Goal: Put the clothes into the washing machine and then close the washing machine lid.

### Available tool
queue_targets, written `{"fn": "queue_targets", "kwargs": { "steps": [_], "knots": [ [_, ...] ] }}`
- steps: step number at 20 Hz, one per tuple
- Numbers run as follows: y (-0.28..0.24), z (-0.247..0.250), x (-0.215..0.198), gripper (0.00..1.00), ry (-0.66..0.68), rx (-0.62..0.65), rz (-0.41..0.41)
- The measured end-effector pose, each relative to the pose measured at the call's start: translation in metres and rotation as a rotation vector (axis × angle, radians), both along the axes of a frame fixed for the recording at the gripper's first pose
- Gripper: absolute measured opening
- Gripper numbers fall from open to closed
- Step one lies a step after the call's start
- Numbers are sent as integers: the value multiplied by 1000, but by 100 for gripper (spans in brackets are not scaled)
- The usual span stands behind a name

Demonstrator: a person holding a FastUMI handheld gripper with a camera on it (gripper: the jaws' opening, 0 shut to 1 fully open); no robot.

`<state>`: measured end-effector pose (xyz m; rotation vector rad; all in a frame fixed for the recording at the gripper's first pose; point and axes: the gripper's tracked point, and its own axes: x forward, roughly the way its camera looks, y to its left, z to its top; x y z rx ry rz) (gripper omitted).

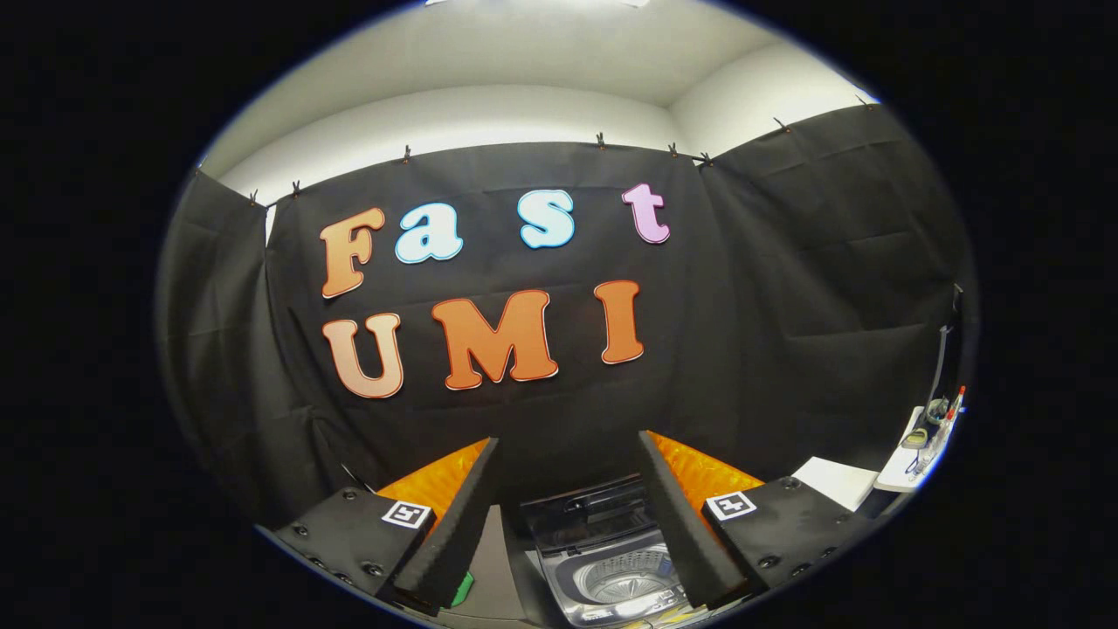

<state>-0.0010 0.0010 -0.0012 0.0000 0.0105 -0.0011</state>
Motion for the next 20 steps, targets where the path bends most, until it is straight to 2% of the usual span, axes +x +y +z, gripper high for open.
{"fn": "queue_targets", "kwargs": {
  "steps": [13,20],
  "knots": [
    [34,-27,6,99,62,-6,64],
    [88,-64,19,98,143,-1,160]
  ]
}}
